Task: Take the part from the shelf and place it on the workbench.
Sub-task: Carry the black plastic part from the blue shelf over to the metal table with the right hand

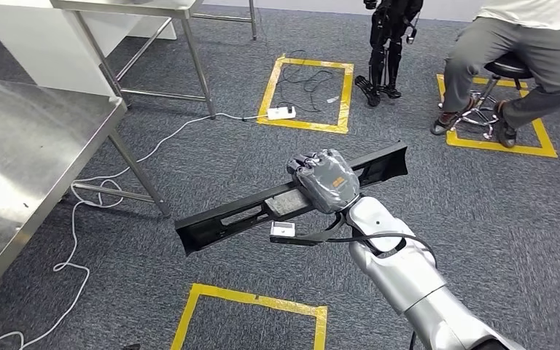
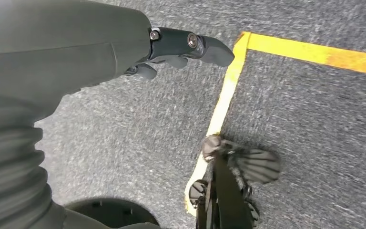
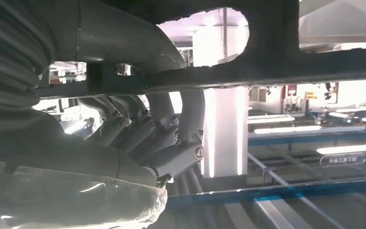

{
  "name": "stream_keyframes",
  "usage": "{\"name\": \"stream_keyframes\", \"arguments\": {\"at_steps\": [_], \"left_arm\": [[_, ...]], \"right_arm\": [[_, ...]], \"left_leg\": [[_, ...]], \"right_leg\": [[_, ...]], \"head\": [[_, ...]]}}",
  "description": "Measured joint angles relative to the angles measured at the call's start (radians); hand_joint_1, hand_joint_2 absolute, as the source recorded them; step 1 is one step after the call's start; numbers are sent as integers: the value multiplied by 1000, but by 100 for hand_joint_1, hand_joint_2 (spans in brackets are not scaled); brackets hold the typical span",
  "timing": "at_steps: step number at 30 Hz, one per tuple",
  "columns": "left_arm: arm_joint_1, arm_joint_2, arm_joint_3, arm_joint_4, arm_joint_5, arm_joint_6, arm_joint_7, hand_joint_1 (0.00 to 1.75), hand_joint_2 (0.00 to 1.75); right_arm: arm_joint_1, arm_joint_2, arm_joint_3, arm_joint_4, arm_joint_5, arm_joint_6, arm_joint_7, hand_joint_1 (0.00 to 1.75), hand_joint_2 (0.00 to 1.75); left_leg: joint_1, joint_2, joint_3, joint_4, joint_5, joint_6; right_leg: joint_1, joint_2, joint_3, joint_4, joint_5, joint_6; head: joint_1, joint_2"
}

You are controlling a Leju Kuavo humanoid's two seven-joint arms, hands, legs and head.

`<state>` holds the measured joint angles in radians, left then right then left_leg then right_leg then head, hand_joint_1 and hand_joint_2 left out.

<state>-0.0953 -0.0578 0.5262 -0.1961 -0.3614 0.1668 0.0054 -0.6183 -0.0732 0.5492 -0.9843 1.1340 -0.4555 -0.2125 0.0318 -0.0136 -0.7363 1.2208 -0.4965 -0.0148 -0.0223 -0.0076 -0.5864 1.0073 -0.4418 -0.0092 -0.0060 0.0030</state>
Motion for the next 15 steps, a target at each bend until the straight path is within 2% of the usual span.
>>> {"name": "stream_keyframes", "arguments": {"at_steps": [1, 2, 3, 4, 5, 7, 8, 10, 12, 13, 15], "left_arm": [[1, 2, 0, 0, -2, 2, -3, 0, 175], [3, 4, 1, 0, -3, 5, -3, 0, 175], [5, 6, 1, 0, -4, 8, -2, 0, 175], [7, 8, 2, 0, -5, 10, -1, 0, 175], [8, 11, 3, 0, -5, 11, 2, 0, 175], [9, 14, 9, 0, -3, 12, 7, 0, 175], [9, 15, 11, 0, -1, 12, 8, 0, 175], [11, 16, 14, 1, 2, 13, 11, 0, 175], [13, 13, 15, 1, 2, 12, 13, 0, 175], [14, 11, 15, 1, 0, 12, 13, 0, 175], [13, 9, 15, 1, -5, 10, 11, 0, 175]], "right_arm": [[-1, 1, 1, 4, -3, 2, 0, 175, 175], [-2, 1, 2, 7, -6, 4, 0, 175, 175], [-3, 1, 4, 9, -10, 5, -1, 175, 175], [-6, 1, 4, 10, -16, 6, -2, 175, 175], [-10, 0, 5, 10, -23, 6, -5, 175, 175], [-20, -1, 4, 10, -38, 6, -10, 175, 175], [-24, -2, 3, 10, -44, 6, -12, 175, 175], [-26, -4, 2, 10, -52, 6, -14, 175, 175], [-29, -8, -1, 10, -57, 6, -18, 175, 175], [-32, -11, -3, 10, -61, 6, -19, 175, 175], [-36, -21, -8, 13, -71, 5, -21, 175, 175]], "left_leg": [[0, 2, -26, 55, -20, 1], [0, 3, -38, 78, -23, 3], [-2, 5, -29, 64, -9, 8], [-5, 10, 0, 12, 19, 15], [-11, 25, 38, -59, 47, 25], [-27, 55, 96, -163, 80, 41], [-33, 63, 105, -181, 82, 46], [-37, 51, 105, -188, 84, 50], [-32, 36, 114, -204, 93, 55], [-29, 28, 119, -212, 98, 59], [-25, 10, 119, -215, 102, 63]], "right_leg": [[6, -8, 0, 0, -1, -2], [10, -15, 0, 0, -3, -4], [15, -22, 1, 0, -4, -6], [18, -29, 3, 0, -5, -7], [20, -35, 5, 0, -6, -8], [27, -47, 6, 0, -8, -6], [28, -53, 7, 0, -9, -4], [30, -64, 9, -2, -12, 2], [29, -51, -2, 19, -26, 8], [28, -35, -21, 57, -43, 8], [22, -5, -85, 184, -92, 6]], "head": [[0, 0], [0, 0], [0, 0], [0, 0], [0, 0], [0, 0], [0, 0], [-2, 0], [-1, 0], [0, 0], [2, 0]]}}
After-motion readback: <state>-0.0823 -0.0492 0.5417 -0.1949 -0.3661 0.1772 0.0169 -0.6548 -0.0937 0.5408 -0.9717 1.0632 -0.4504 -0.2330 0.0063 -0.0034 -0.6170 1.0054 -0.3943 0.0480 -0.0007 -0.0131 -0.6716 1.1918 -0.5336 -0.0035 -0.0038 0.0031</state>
